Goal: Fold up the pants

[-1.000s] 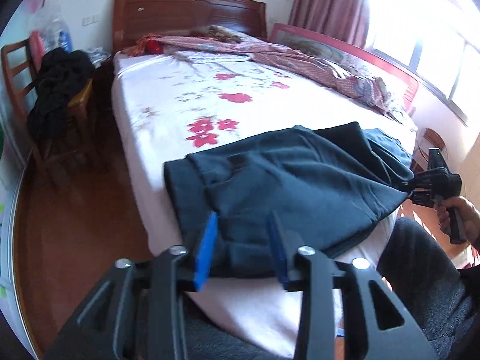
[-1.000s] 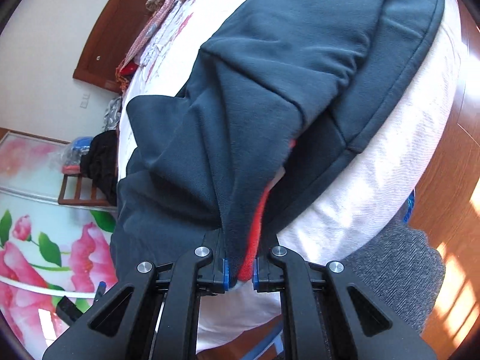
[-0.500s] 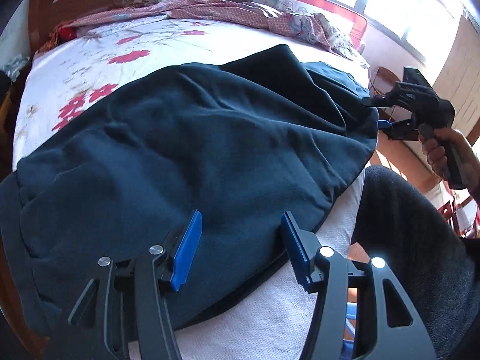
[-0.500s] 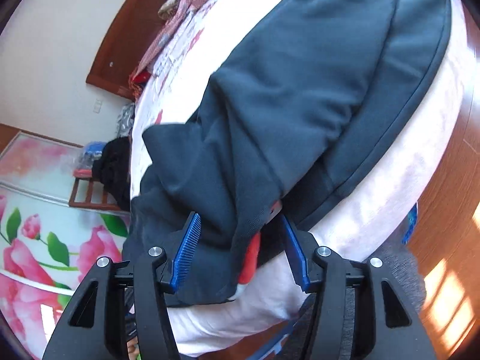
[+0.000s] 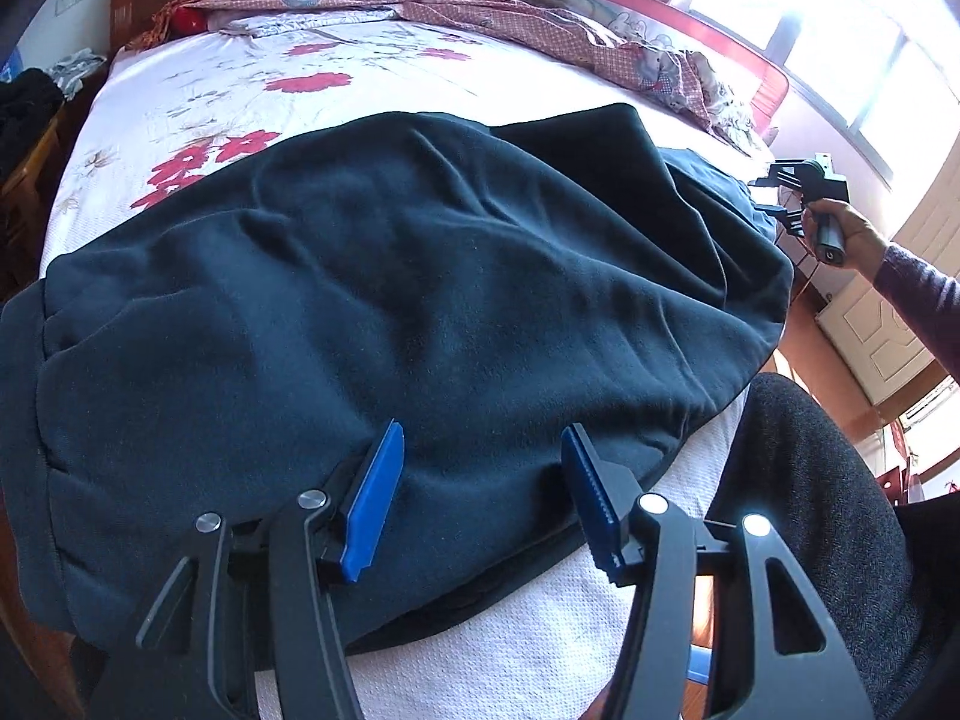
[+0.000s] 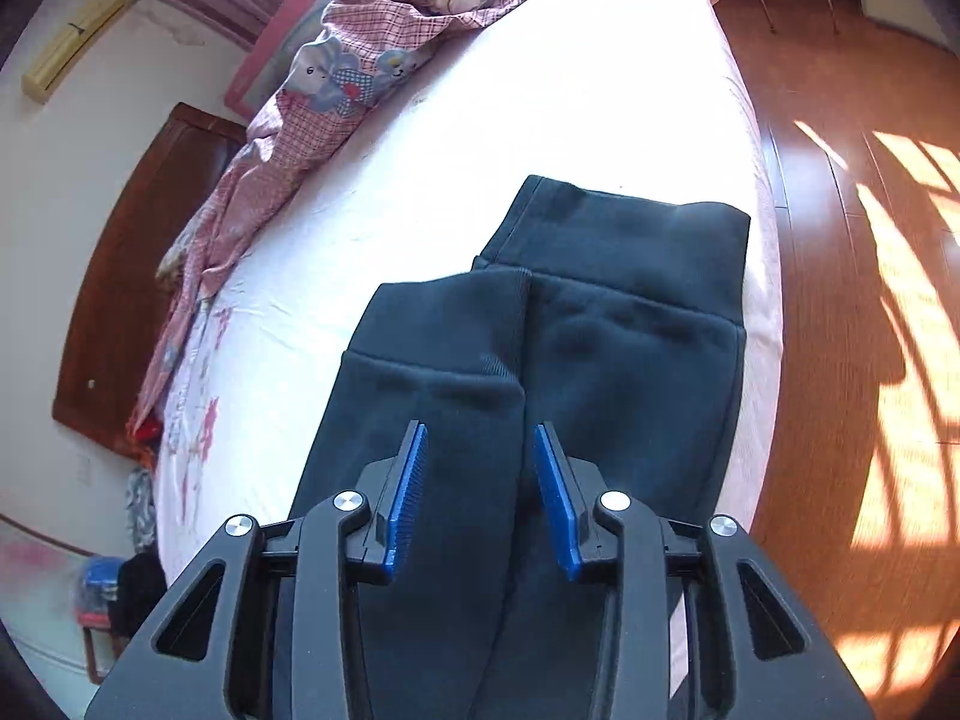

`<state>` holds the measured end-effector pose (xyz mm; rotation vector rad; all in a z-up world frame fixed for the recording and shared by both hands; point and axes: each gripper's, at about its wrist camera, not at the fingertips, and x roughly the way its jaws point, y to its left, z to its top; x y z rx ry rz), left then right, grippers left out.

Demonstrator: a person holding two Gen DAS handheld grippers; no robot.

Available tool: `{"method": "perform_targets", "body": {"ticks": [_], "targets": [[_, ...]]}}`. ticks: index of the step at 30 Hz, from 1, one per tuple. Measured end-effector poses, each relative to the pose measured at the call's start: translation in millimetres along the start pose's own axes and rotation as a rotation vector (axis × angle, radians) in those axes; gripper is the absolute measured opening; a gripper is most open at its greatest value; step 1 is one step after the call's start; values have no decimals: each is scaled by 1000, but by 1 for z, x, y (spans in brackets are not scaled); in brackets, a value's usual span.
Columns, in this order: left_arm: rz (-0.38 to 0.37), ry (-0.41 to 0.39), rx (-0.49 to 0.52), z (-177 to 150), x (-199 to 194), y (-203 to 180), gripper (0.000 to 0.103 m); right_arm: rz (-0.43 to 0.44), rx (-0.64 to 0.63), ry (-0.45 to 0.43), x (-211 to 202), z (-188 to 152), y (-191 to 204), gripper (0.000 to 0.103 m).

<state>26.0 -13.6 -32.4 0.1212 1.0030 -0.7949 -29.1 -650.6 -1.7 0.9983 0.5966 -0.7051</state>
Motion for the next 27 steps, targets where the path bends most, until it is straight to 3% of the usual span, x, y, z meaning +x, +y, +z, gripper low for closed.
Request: {"method": "perform_targets", "body": {"ticks": [4, 5, 6, 7, 10, 13, 16, 21, 27], "targets": [[-1, 7, 1, 1, 2, -4, 63, -51, -71, 19, 13, 7, 7, 33], [1, 9, 7, 2, 2, -5, 66, -82, -108, 26, 15, 7, 12, 28], [5, 12, 19, 2, 3, -7, 67, -102, -143, 32, 15, 7, 16, 12], [10, 15, 32, 2, 4, -9, 71, -103, -167, 34, 12, 7, 18, 8], [20, 22, 52, 3, 5, -13, 74, -47, -198, -10, -8, 12, 27, 6], [10, 21, 43, 3, 4, -11, 74, 0, -221, -154, -52, 21, 34, 6], [13, 21, 36, 3, 3, -11, 74, -18, -173, -232, -75, 34, 8, 6], [16, 11, 31, 2, 3, -11, 74, -127, -6, -138, -36, 27, -79, 6], [29, 23, 45, 4, 5, -14, 74, -89, 15, -142, -23, 22, -87, 6]]}}
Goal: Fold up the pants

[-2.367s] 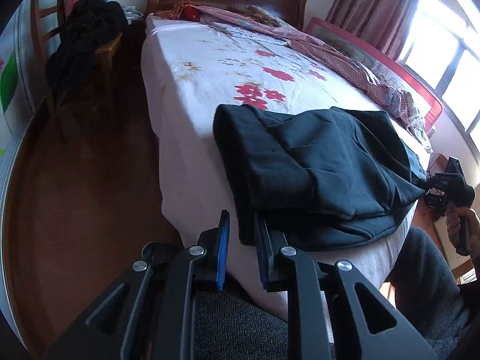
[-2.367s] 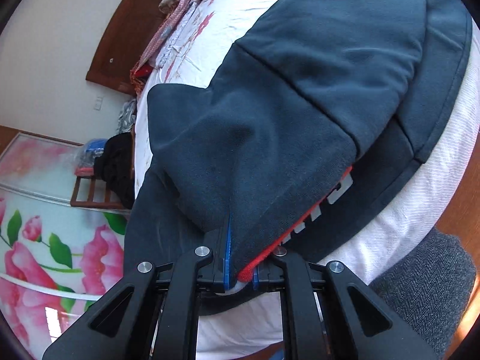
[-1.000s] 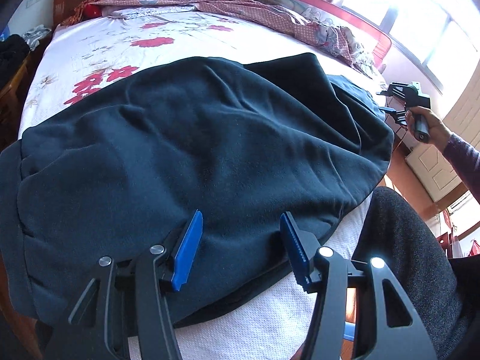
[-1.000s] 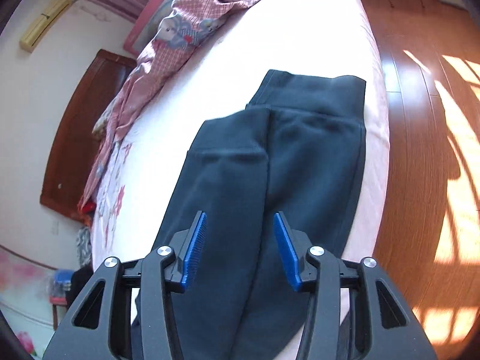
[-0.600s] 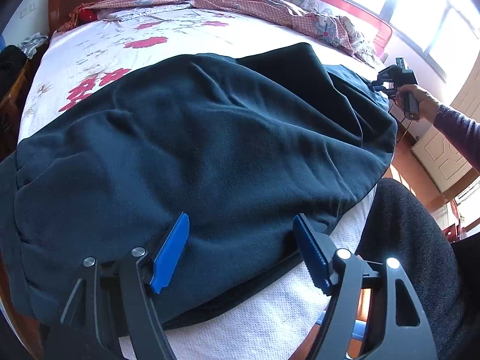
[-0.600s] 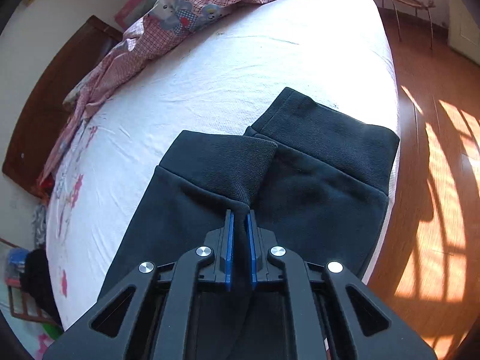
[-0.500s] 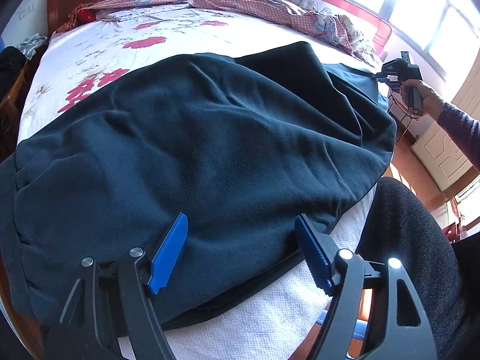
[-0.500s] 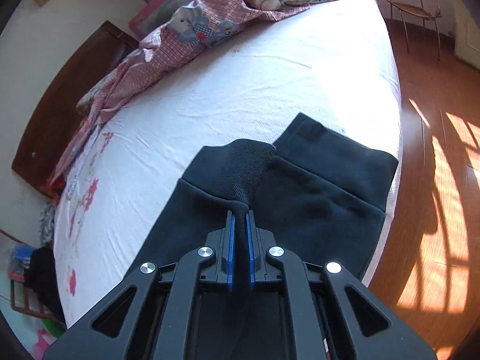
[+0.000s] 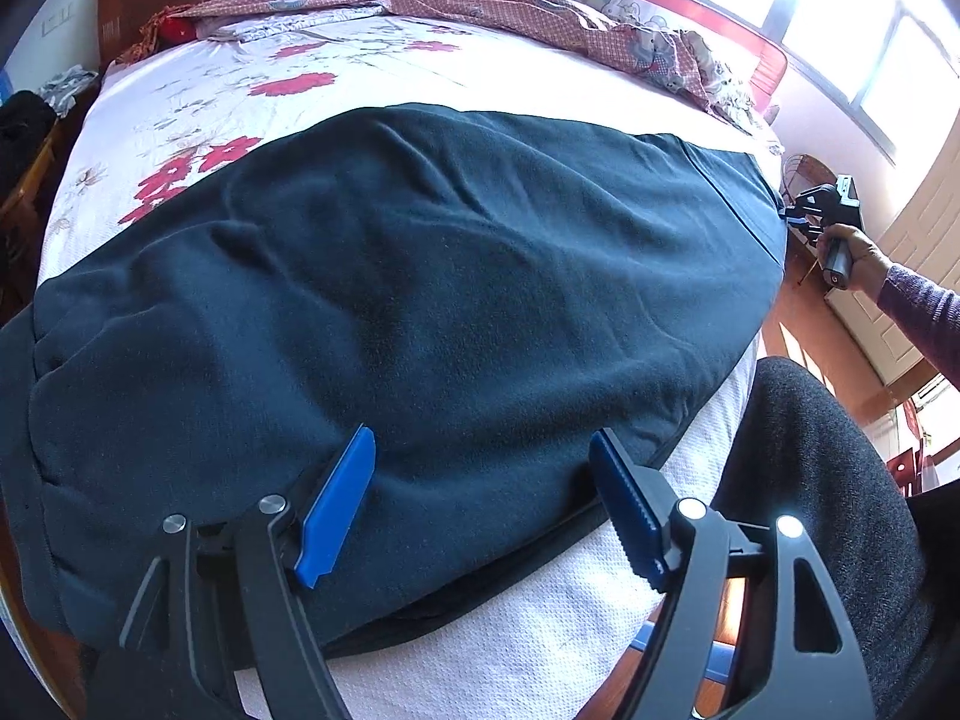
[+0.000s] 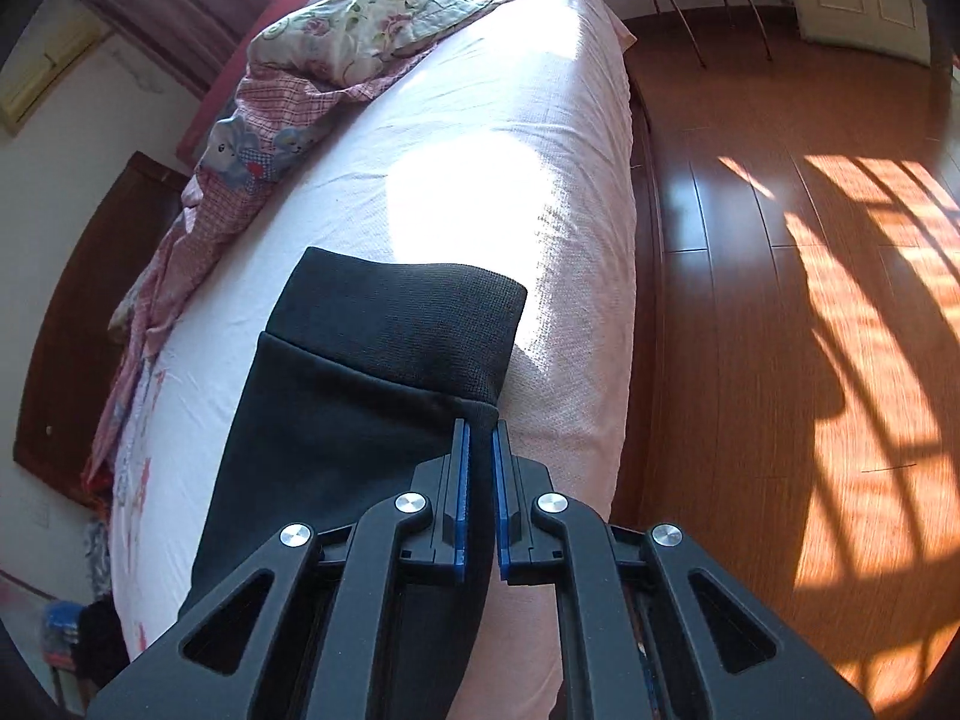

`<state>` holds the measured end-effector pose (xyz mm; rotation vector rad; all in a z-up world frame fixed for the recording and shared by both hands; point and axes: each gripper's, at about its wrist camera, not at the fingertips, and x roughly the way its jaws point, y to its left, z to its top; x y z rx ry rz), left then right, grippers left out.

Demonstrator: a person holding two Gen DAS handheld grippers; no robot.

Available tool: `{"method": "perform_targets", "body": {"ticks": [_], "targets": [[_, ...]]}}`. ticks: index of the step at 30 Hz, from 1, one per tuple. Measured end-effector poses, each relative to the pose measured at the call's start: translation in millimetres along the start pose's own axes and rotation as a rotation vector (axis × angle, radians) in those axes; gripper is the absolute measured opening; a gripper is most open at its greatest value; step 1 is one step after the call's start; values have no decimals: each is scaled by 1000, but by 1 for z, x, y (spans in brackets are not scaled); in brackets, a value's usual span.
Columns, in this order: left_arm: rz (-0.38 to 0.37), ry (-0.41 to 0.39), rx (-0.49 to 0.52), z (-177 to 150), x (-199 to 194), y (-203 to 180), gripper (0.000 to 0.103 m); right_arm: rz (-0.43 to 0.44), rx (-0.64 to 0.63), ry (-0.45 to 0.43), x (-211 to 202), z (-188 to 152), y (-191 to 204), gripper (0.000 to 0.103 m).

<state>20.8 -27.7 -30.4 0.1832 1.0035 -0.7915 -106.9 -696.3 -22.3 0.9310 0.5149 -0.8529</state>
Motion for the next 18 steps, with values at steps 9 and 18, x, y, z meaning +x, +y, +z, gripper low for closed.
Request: {"method": "perform_targets", "body": {"ticks": [9, 18], "targets": [[20, -8, -40, 3, -3, -6, 80, -125, -131, 34, 7, 7, 29, 27], [207, -132, 6, 43, -54, 34, 87, 325, -693, 194, -72, -107, 196, 41]]}}
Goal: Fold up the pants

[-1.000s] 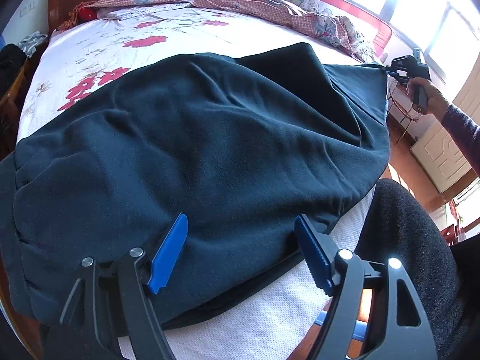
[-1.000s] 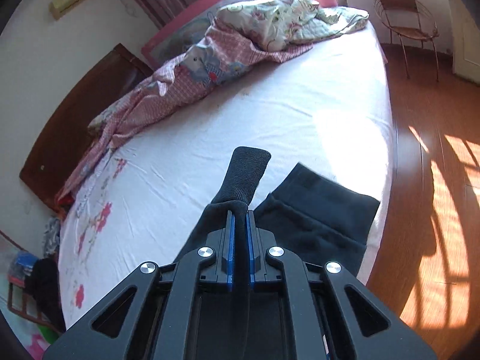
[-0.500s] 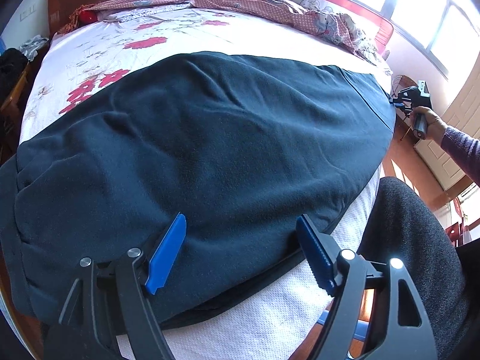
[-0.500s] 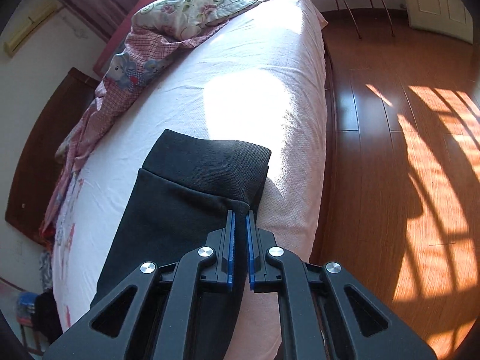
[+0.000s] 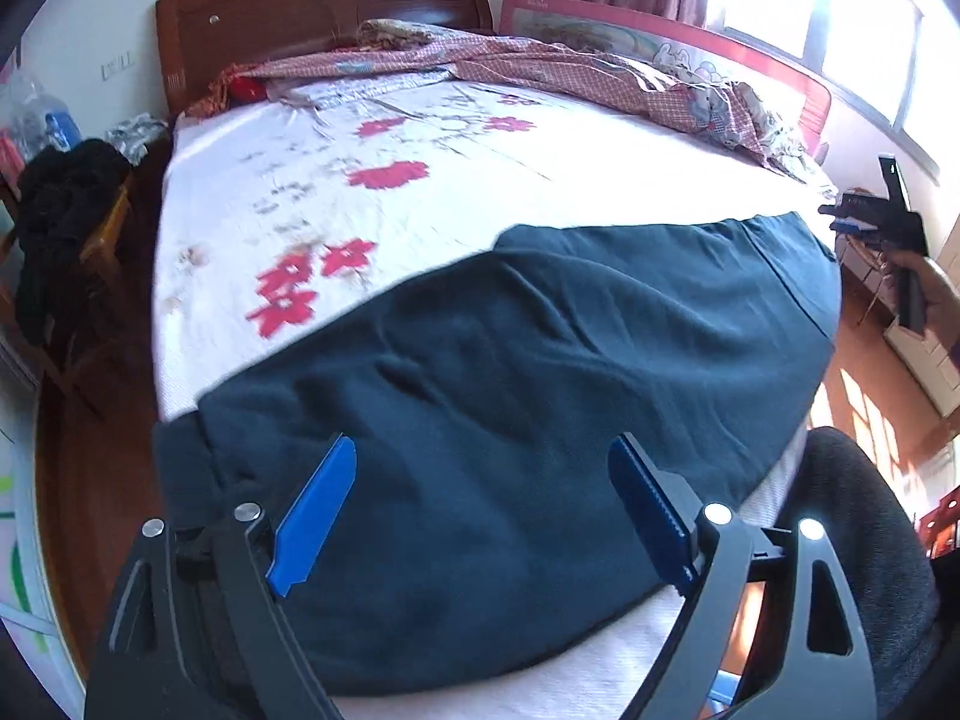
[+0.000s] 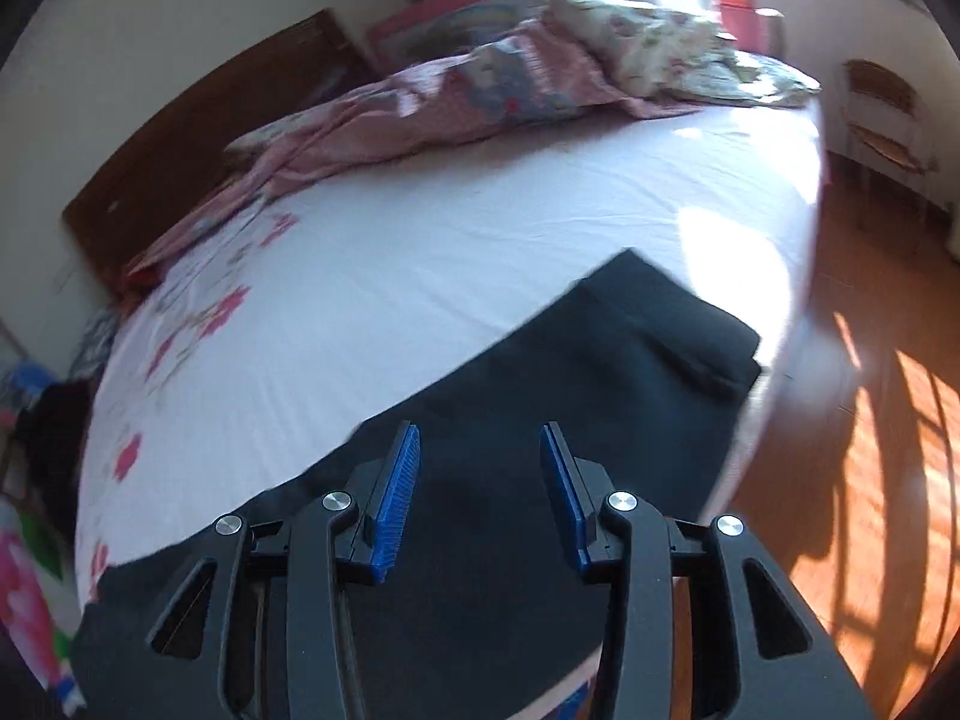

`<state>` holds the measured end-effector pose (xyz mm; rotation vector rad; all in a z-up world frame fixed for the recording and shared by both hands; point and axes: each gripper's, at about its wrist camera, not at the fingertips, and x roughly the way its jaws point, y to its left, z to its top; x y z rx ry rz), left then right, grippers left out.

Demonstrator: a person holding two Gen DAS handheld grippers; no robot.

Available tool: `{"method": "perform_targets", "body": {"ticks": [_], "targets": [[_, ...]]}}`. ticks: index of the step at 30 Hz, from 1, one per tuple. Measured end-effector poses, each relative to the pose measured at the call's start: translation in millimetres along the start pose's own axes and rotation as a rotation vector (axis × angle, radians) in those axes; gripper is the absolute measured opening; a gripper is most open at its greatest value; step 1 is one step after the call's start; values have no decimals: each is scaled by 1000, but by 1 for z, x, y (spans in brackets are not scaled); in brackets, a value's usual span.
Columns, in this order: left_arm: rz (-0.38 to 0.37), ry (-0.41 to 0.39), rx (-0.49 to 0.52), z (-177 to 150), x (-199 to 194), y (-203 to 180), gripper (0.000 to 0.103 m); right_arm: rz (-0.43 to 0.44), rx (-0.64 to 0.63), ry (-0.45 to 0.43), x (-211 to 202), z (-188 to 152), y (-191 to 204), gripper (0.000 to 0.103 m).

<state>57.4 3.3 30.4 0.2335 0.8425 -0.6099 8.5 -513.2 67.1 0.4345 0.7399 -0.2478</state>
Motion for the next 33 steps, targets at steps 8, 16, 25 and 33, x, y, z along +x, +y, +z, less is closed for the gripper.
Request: {"method": "perform_targets", "body": {"ticks": [8, 16, 25, 33], "targets": [[92, 162, -77, 12, 62, 66, 86, 376, -524, 426, 144, -35, 259, 56], [112, 144, -84, -17, 62, 65, 86, 368, -703, 575, 194, -67, 307, 27], [97, 115, -119, -27, 53, 69, 85, 233, -622, 456, 204, -65, 299, 2], [93, 154, -113, -16, 45, 69, 85, 302, -445, 291, 148, -50, 275, 15]]}}
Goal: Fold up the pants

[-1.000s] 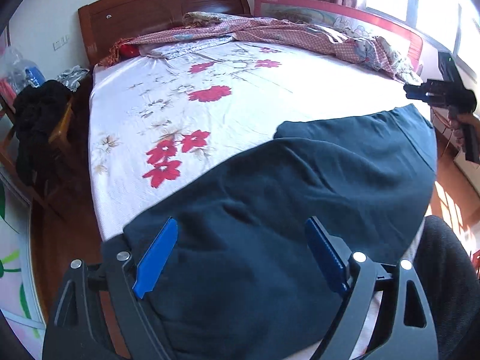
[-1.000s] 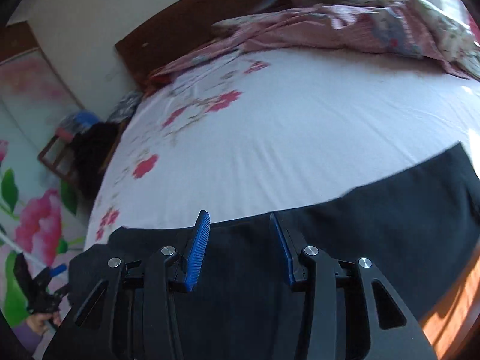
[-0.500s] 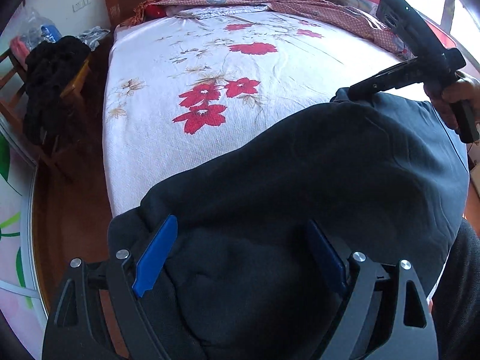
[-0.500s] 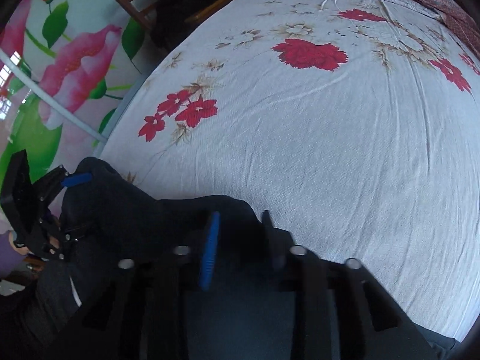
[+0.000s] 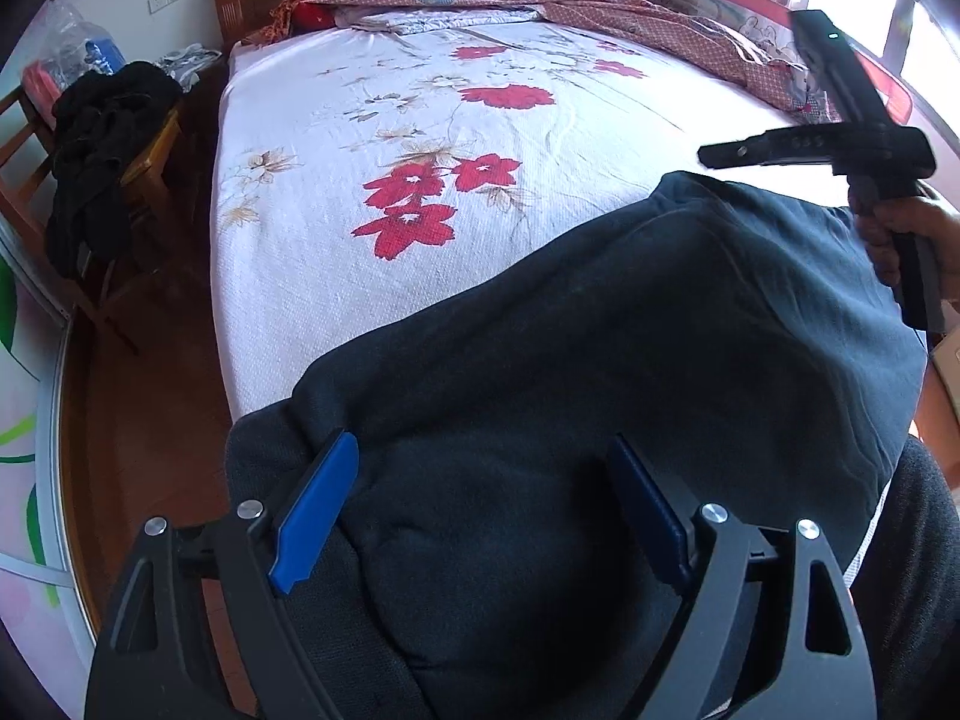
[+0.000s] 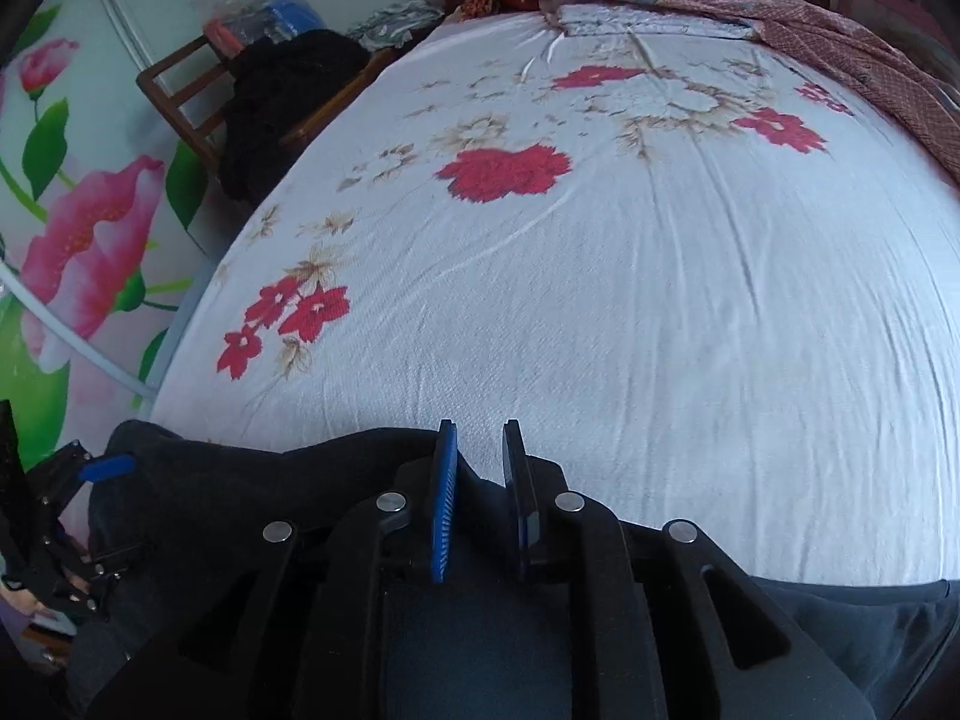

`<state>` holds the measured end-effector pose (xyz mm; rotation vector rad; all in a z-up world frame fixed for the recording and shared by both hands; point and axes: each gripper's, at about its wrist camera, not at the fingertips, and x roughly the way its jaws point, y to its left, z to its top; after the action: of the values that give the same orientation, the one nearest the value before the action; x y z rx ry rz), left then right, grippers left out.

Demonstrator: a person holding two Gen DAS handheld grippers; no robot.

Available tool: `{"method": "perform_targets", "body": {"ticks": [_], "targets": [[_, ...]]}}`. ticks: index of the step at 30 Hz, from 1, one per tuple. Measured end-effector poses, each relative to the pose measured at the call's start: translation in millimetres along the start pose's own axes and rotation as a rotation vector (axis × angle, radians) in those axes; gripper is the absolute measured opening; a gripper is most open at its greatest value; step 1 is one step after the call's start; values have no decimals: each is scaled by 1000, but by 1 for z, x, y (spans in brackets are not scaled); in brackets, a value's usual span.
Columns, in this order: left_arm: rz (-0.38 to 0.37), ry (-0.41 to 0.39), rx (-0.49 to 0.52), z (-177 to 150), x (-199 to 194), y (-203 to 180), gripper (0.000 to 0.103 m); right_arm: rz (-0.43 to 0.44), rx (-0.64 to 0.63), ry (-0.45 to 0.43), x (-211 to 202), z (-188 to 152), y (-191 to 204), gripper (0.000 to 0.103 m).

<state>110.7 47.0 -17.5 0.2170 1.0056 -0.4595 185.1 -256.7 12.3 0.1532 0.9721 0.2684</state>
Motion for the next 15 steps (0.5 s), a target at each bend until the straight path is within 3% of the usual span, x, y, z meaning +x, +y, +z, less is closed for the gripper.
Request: {"method": "perform_targets", "body": {"ticks": [4, 7, 10, 13, 15], "targets": [[45, -54, -7, -1, -31, -8, 87, 99, 68, -29, -58, -50, 6, 15], [-51, -84, 15, -8, -51, -35, 90, 158, 74, -28, -78, -104, 26, 15], [-103, -60, 102, -21, -49, -72, 91, 109, -17, 32, -63, -147, 55, 15], [-52, 69, 118, -48, -20, -81, 91, 21, -127, 100, -30, -180, 79, 15], [-95, 46, 69, -64, -17, -68, 91, -93, -260, 39, -23, -194, 100, 16]]}}
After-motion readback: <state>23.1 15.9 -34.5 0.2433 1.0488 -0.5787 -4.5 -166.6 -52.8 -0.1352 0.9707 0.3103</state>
